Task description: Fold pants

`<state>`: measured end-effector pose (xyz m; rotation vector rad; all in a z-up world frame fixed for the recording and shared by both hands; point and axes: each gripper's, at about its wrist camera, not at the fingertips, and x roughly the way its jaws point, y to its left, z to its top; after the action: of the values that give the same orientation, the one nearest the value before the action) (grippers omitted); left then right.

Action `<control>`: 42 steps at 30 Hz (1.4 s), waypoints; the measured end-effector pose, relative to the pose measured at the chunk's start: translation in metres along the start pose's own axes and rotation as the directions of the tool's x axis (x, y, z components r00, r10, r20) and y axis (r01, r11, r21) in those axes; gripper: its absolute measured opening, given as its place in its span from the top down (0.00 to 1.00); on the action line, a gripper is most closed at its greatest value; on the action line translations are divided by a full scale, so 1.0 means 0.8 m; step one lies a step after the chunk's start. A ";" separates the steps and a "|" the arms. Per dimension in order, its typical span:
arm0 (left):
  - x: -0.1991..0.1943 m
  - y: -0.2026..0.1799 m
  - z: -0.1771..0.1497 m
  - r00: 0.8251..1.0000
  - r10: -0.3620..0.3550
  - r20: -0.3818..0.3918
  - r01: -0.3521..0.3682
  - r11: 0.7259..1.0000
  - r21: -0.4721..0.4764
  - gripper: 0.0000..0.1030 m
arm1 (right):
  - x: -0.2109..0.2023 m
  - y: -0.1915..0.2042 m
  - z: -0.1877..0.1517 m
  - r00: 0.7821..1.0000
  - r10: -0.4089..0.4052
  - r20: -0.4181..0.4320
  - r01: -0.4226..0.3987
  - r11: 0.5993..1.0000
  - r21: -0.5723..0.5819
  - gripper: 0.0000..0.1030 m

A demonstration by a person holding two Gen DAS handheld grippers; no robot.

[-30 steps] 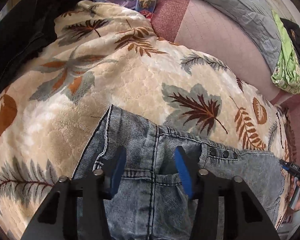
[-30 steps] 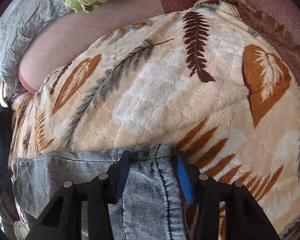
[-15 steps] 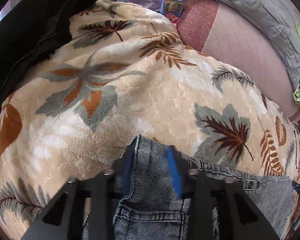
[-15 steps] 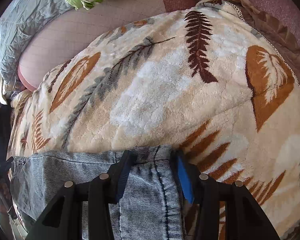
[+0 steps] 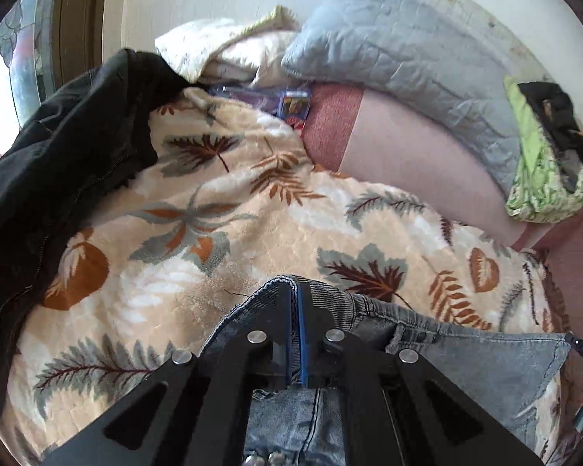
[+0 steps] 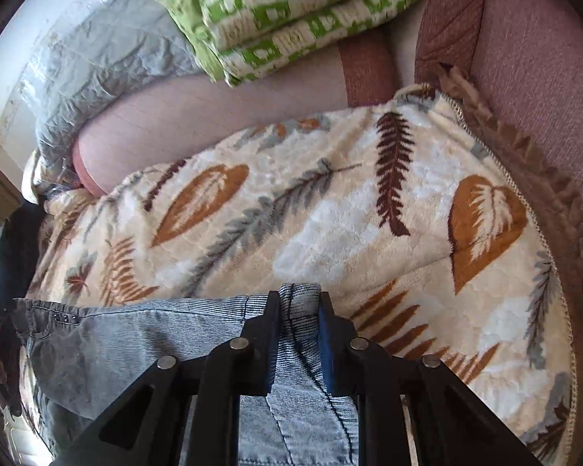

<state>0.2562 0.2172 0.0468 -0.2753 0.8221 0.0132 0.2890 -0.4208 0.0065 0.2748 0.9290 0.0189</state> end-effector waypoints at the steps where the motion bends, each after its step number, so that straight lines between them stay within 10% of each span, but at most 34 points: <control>1: -0.028 0.005 -0.009 0.999 -0.015 0.029 0.015 1.000 -0.001 0.98 | -0.024 0.000 -0.008 0.999 0.015 0.028 -0.015 1.000 -0.003 0.82; 8: -0.170 0.063 -0.124 0.981 -0.160 0.110 0.163 0.987 -0.016 0.97 | -0.158 -0.023 -0.134 0.984 0.093 0.154 -0.084 0.994 -0.067 0.81; 12: -0.162 0.112 -0.212 0.989 -0.132 -0.065 0.132 0.991 -0.010 0.94 | -0.135 -0.058 -0.244 0.988 0.148 -0.037 -0.150 0.988 -0.031 0.77; 14: -0.149 0.139 -0.241 0.986 -0.035 -0.163 0.030 0.999 -0.034 0.94 | -0.119 -0.077 -0.291 0.979 0.145 -0.144 -0.146 0.989 0.004 0.68; 16: -0.150 0.160 -0.250 0.980 0.045 -0.192 -0.057 0.997 -0.058 0.94 | -0.115 -0.094 -0.314 0.976 0.122 -0.182 -0.115 0.992 0.050 0.38; 20: -0.181 0.155 -0.226 0.993 0.075 -0.096 -0.083 0.993 -0.085 0.87 | -0.147 -0.113 -0.304 0.992 0.104 -0.076 -0.093 0.987 0.134 0.34; 24: -0.187 0.078 -0.213 0.999 0.034 -0.011 -0.033 0.997 0.068 0.43 | -0.164 -0.112 -0.276 0.990 0.138 -0.001 -0.135 0.968 0.214 0.26; 29: -0.140 -0.018 -0.238 0.999 0.029 -0.033 -0.019 0.960 0.280 0.41 | -0.123 -0.094 -0.235 0.982 0.182 -0.041 -0.166 0.953 0.255 0.26; 35: -0.063 -0.032 -0.287 0.979 0.114 -0.166 -0.056 0.946 0.321 0.40 | -0.037 -0.087 -0.194 0.976 0.072 -0.206 -0.021 0.970 0.242 0.45; 37: -0.064 -0.015 -0.285 0.981 0.062 -0.185 -0.015 0.969 0.248 0.38 | -0.015 -0.077 -0.189 0.966 0.040 -0.256 0.006 0.984 0.179 0.81; 42: -0.058 -0.002 -0.282 0.979 0.020 -0.203 0.024 0.976 0.215 0.35 | -0.038 -0.042 -0.166 0.993 -0.025 -0.113 0.029 0.999 0.030 0.86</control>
<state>0.0619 0.1639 -0.0650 -0.0712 1.0191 -0.1081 0.1617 -0.4272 -0.0528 0.2927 1.0459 -0.0054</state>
